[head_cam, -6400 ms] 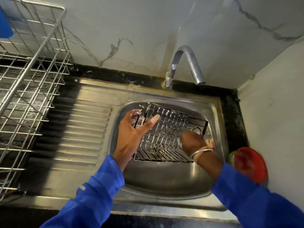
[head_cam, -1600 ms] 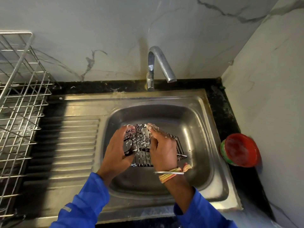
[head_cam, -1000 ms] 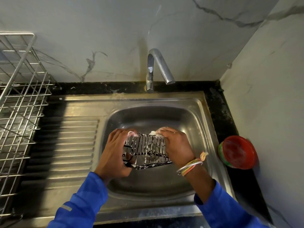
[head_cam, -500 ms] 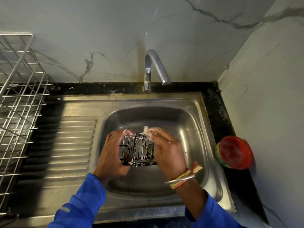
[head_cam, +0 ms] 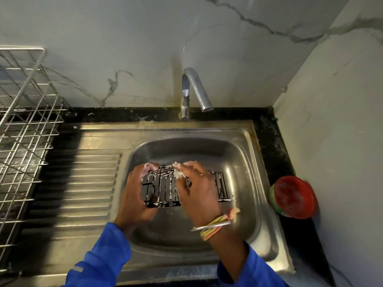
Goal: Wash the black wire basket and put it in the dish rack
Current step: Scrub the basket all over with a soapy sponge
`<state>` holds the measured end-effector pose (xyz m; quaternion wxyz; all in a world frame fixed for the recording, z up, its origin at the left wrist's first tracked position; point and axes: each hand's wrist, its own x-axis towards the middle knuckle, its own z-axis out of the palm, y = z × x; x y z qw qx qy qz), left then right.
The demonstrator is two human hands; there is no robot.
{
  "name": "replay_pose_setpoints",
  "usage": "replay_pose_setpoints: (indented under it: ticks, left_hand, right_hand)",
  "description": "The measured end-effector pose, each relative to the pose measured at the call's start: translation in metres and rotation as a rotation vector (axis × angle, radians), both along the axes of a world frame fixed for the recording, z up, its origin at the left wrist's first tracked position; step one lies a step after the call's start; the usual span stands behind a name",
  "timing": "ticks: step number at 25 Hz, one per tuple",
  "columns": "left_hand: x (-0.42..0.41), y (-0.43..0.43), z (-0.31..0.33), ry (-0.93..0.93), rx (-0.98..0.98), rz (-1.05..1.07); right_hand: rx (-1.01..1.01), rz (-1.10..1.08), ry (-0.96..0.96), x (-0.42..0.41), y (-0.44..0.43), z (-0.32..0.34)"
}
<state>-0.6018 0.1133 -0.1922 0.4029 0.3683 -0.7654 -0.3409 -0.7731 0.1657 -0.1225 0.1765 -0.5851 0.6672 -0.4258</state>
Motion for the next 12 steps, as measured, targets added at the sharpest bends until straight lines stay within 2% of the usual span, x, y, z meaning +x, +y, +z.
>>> replay_pose_setpoints:
  ticks: [2,4,8,12]
  left_hand:
    - [0.0,0.001,0.0,-0.008,-0.016,-0.008]
    - [0.003,0.001,0.003,-0.017,-0.061,-0.014]
    - [0.009,0.002,0.011,0.053,-0.092,-0.014]
    - [0.006,0.001,0.011,0.047,-0.072,-0.026]
  right_hand:
    - [0.014,0.015,0.025,-0.009,0.001,-0.013]
    - [0.056,-0.071,0.047,-0.036,0.001,-0.034]
    - [0.336,-0.219,0.13,-0.076,-0.001,-0.057]
    - [0.159,-0.014,0.092,-0.038,-0.01,-0.036]
